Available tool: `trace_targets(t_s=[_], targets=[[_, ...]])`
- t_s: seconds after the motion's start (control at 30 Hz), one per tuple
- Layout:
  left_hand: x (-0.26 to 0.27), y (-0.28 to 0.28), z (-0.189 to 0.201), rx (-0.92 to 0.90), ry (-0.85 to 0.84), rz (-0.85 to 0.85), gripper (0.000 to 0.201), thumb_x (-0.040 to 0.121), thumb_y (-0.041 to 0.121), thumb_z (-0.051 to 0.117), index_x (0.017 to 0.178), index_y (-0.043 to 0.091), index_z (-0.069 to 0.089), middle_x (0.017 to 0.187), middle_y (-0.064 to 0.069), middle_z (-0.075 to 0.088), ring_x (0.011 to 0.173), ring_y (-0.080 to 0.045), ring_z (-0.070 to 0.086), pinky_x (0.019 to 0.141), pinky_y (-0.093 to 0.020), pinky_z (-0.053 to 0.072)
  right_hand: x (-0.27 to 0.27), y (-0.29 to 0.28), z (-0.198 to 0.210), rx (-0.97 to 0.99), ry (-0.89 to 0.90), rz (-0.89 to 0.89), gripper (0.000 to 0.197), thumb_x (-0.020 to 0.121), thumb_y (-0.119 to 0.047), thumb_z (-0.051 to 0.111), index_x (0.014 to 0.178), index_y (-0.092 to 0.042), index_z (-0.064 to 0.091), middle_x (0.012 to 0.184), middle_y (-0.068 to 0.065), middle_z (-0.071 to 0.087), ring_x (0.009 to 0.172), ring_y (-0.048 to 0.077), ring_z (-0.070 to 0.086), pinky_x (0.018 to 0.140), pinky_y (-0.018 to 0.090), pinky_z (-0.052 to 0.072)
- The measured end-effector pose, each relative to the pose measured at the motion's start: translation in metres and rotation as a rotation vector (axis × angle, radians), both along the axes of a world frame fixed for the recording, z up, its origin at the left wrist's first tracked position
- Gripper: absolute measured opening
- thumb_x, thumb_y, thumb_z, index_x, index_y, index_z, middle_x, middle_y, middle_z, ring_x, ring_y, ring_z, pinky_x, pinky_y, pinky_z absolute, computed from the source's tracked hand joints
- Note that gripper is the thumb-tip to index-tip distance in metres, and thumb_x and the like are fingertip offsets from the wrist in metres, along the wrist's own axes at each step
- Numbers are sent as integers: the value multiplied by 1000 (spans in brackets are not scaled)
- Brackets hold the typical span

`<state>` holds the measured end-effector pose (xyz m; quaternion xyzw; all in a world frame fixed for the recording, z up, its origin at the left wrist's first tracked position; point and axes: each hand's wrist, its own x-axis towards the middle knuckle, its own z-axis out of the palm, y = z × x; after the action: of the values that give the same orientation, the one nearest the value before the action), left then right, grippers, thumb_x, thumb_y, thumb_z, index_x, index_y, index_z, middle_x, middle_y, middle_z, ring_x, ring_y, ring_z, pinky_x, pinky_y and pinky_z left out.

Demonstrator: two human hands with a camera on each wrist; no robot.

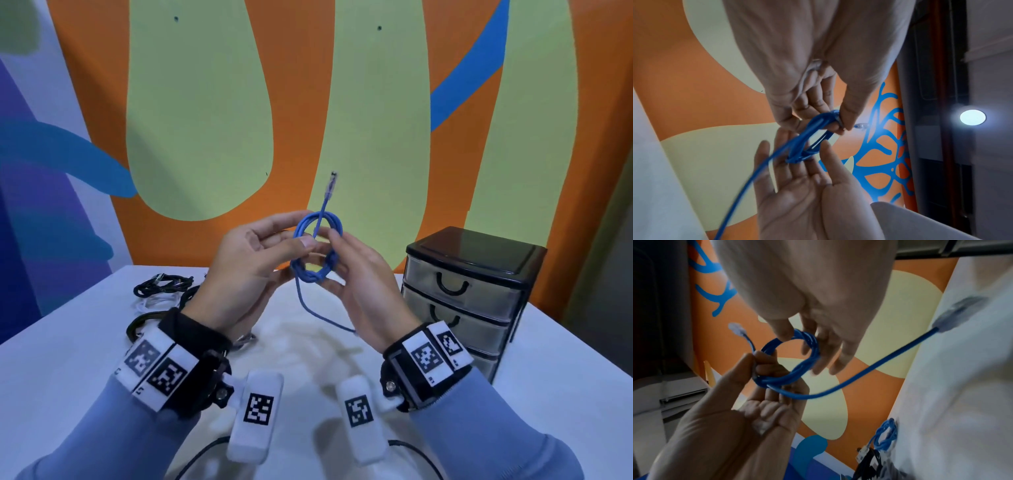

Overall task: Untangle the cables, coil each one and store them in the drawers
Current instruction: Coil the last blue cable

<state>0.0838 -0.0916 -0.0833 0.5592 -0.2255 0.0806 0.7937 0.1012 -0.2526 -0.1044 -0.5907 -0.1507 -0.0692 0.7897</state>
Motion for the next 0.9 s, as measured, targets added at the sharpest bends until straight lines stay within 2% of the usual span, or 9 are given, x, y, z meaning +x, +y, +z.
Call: trace_targets(t_s=[0.13,0.27,0.43,0.53,0.63,0.7,0.77,0.83,0.9], targets=[[4,1,0,-19,-3,71,40,82,11,78,121,2,74,86,-13,65,68,-18,54,64,-23,52,-5,2,2,46,-23,59,18,110,-23,52,102,-9,60,77,8,61,79,22,59,85,37,58],[10,5,-4,101,-31,204,27,86,0,80,112,9,78,76,-9,67,65,-21,51,64,-28,49,-9,1,7,150,2,169,16,107,-17,50,93,-11,51,67,5,44,66,21,44,83,39,48],[10,6,-6,354,-74,423,15,88,-4,73,92,8,79,64,-8,69,59,-20,62,59,-26,53,-13,6,7,203,12,240,26,107,-26,47,87,-11,53,64,1,27,60,18,26,73,34,39],[8,5,-9,466,-125,611,13,87,7,70,87,16,79,62,-2,72,61,-18,74,67,-38,62,-17,11,6,116,-49,209,28,110,-23,45,87,-10,54,64,1,27,61,18,25,71,32,41],[4,-1,-11,555,-236,813,20,88,21,68,105,25,78,65,5,71,66,-16,76,73,-42,61,-17,12,8,114,-50,173,28,109,-22,47,86,-9,55,63,2,30,62,20,26,76,36,44],[2,-4,-10,572,-263,851,21,89,23,65,107,27,76,67,5,69,69,-18,73,72,-42,59,-17,11,8,122,-51,170,29,109,-22,48,85,-8,56,62,3,33,62,21,29,78,37,47],[4,-4,-10,621,-242,857,11,91,22,63,92,27,74,63,1,68,66,-20,70,70,-43,57,-19,12,6,63,-92,157,28,108,-20,50,84,-6,56,62,4,36,61,21,35,76,34,50],[5,-2,-11,682,-225,835,16,93,21,62,81,23,72,60,-3,67,61,-20,70,67,-45,57,-21,15,3,-13,-137,130,27,106,-18,55,82,-6,57,61,6,41,60,21,39,75,33,53],[7,0,-11,650,-240,834,16,94,18,63,88,26,76,64,-1,69,64,-21,70,66,-45,57,-20,15,3,-10,-134,118,27,106,-20,57,83,-5,57,62,9,44,62,25,42,79,36,56]])
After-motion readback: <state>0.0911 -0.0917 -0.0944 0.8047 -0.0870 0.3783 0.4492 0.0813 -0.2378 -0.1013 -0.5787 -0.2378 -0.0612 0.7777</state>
